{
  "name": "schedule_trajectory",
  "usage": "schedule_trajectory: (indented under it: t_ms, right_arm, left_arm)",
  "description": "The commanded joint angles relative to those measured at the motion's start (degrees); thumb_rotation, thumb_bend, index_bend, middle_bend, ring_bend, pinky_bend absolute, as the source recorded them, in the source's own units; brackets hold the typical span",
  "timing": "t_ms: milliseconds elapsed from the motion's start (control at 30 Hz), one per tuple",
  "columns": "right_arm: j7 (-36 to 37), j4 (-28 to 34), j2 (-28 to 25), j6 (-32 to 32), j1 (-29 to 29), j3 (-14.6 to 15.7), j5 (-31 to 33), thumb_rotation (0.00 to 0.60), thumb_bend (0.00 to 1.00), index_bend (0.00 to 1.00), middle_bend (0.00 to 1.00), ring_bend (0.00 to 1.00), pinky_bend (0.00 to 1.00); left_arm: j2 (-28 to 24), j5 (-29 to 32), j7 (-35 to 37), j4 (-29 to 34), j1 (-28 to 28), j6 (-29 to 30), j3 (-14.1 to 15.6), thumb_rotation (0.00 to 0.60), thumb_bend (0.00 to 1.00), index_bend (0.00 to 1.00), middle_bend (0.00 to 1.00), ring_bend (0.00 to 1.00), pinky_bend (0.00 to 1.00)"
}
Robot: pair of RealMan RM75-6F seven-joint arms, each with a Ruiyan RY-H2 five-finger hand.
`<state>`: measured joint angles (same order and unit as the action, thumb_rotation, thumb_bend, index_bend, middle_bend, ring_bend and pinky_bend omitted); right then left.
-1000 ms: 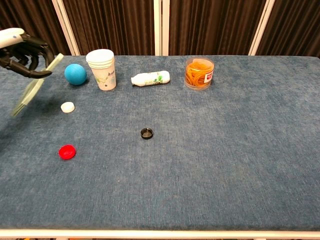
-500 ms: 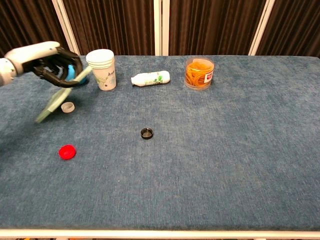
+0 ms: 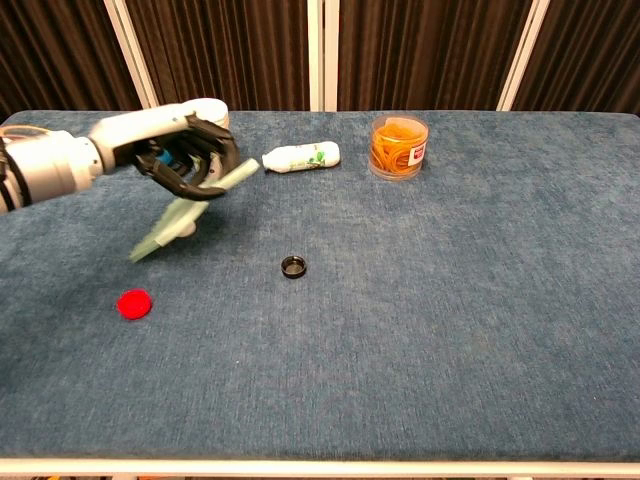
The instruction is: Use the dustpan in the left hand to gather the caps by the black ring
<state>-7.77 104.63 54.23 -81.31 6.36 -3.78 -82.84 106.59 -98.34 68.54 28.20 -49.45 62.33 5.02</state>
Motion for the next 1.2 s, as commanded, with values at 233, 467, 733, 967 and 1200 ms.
schedule_trajectory:
  t_ms: [233, 467, 733, 967, 1200]
  right_arm:
    - [1.0, -0.8, 0.3, -0.4, -0.3, 0.1, -0.2, 0.600, 0.16, 0.03, 0.15, 0.03, 0.12]
    - [2.1, -1.7, 0.4, -0.6, -0.6, 0.1, -0.6, 0.600, 0.16, 0.03, 0.15, 0.03, 0.12]
    - [3.3, -2.7, 0.5, -0.8, -0.7, 0.2, -0.9, 0.600, 0.16, 0.03, 0.15, 0.03, 0.12]
    - [3.8, -3.0, 0.5, -0.9, -0.9, 0.2, -1.1, 0.600, 0.16, 0.03, 0.15, 0.03, 0.12]
    - [4.3, -3.3, 0.3, -1.0, -0.8, 0.0, -1.3, 0.600, 0.16, 0.03, 0.15, 0.03, 0.12]
  left_arm:
    - [-0.5, -2.2, -1.2, 8.2, -3.3, 1.3, 1.5, 0.600, 0.36, 0.54, 0.61, 0.65, 0.88]
    - [-0.6, 1.0, -6.1, 13.8, -4.4, -2.6, -0.7, 0.600, 0.36, 0.54, 0.61, 0.65, 0.88]
    - [-0.1, 5.8, -11.0, 19.0, -5.3, -7.3, -4.3, 0.600, 0.37, 0.54, 0.61, 0.65, 0.88]
    - [0.5, 8.6, -14.0, 22.5, -5.9, -9.3, -6.9, 0.600, 0.37, 0.54, 0.61, 0.65, 0.88]
    - [-0.8, 10.2, -18.5, 24.8, -5.0, -7.1, -9.4, 0.600, 0.37, 0.54, 0.61, 0.65, 0.88]
